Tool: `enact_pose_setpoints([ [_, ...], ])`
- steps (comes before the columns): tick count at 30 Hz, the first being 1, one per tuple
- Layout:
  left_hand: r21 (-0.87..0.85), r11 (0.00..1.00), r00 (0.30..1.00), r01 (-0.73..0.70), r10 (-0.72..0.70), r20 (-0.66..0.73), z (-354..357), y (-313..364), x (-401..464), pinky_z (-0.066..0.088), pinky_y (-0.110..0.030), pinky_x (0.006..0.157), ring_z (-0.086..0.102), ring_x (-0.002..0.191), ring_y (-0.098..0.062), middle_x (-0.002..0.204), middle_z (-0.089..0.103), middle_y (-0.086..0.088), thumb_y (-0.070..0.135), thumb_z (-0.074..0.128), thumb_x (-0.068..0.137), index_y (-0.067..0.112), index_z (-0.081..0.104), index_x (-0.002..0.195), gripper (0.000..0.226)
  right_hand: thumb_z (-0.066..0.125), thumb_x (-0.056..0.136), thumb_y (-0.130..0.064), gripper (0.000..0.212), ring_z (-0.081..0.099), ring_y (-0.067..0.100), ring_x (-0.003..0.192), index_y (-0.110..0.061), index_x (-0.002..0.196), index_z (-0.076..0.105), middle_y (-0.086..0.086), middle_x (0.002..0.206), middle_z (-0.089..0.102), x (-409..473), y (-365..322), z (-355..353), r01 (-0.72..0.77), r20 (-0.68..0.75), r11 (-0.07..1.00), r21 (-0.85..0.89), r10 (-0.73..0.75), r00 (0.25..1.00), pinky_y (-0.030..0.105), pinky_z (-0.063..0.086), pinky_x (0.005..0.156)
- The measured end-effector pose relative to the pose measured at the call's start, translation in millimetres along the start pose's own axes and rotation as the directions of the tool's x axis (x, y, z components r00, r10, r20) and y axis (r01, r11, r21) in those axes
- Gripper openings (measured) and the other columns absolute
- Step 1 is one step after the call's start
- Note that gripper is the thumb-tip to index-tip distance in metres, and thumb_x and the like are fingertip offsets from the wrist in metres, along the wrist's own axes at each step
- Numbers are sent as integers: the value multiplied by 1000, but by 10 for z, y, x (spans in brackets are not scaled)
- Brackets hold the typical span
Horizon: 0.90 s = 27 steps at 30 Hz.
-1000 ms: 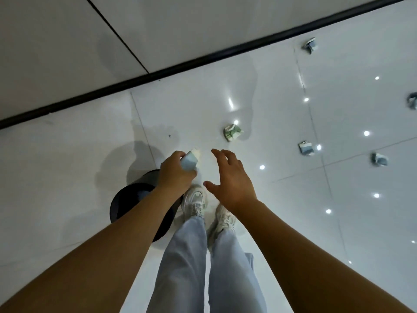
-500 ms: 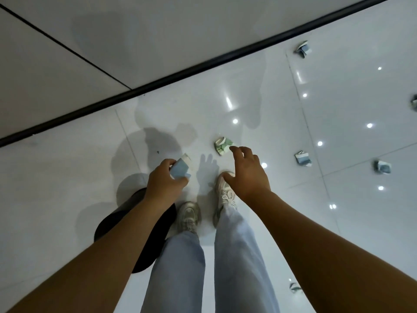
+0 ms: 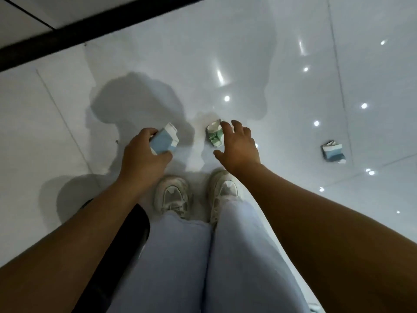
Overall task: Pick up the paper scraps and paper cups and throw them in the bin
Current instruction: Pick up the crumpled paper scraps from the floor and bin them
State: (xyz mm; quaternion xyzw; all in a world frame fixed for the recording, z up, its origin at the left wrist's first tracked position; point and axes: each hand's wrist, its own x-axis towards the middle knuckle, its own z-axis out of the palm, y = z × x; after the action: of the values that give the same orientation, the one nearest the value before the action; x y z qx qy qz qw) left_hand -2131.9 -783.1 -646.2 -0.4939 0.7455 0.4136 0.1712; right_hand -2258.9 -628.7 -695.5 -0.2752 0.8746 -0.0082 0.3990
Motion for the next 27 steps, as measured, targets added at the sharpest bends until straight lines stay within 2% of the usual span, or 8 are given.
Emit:
enact_pose_setpoints([
  [4, 0, 1000, 1000, 21, -21, -2, 222, -329, 390, 40, -26, 75, 56, 92, -21, 113, 62, -7, 14, 75, 77, 11, 55, 119, 47, 70, 83, -37, 78, 22, 36, 140, -22, 146, 27, 11, 155, 20, 431, 55, 425, 9, -46, 1000, -25, -10, 999, 43, 27, 113],
  [9, -26, 999, 999, 42, -41, 23, 336, -539, 607, 43, -27, 73, 59, 90, -20, 109, 63, -4, 17, 76, 76, 13, 56, 118, 46, 63, 87, -18, 53, 32, 32, 132, -17, 136, 43, 10, 147, 33, 493, 68, 791, -15, -151, 1000, -13, 13, 988, 38, 33, 108],
  [12, -47, 998, 998, 43, -41, 36, 296, -571, 596, 48, -30, 74, 61, 91, -21, 106, 63, -3, 16, 75, 76, 13, 56, 117, 46, 62, 88, -21, 51, 36, 31, 128, -18, 136, 43, 9, 145, 35, 436, 16, 818, -27, -154, 999, -19, 23, 988, 36, 34, 105],
  [16, -48, 999, 999, 24, -22, 34, 71, -427, 327, 41, -20, 62, 58, 86, -16, 100, 60, 2, 18, 75, 76, 15, 56, 117, 45, 64, 87, -28, 54, 39, 31, 124, -18, 135, 43, 9, 142, 38, 113, -194, 517, -3, -135, 1000, 25, 6, 991, 37, 41, 101],
  [19, -45, 999, 999, 13, -11, 44, -203, -208, -61, 39, -21, 67, 57, 87, -16, 102, 59, 2, 19, 75, 76, 14, 55, 118, 46, 67, 85, -31, 55, 39, 30, 123, -19, 134, 44, 8, 140, 39, -313, -433, 130, 38, -139, 997, 68, -28, 990, 38, 44, 100],
  [23, -29, 999, 999, -20, 21, 29, -646, 121, -700, 34, -11, 60, 54, 87, -14, 101, 56, 4, 20, 74, 77, 13, 55, 118, 45, 69, 84, -35, 55, 39, 29, 122, -21, 131, 45, 8, 139, 39, -995, -769, -444, 73, -148, 991, 114, -56, 987, 38, 44, 99],
  [27, -2, 999, 999, -34, 35, 29, -1122, 377, -1344, 40, -24, 74, 56, 95, -19, 113, 61, -7, 19, 72, 79, 11, 54, 120, 45, 70, 83, -36, 53, 41, 30, 120, -20, 129, 47, 9, 137, 41, -1729, -1095, -970, 91, -182, 983, 159, -62, 981, 40, 45, 96],
])
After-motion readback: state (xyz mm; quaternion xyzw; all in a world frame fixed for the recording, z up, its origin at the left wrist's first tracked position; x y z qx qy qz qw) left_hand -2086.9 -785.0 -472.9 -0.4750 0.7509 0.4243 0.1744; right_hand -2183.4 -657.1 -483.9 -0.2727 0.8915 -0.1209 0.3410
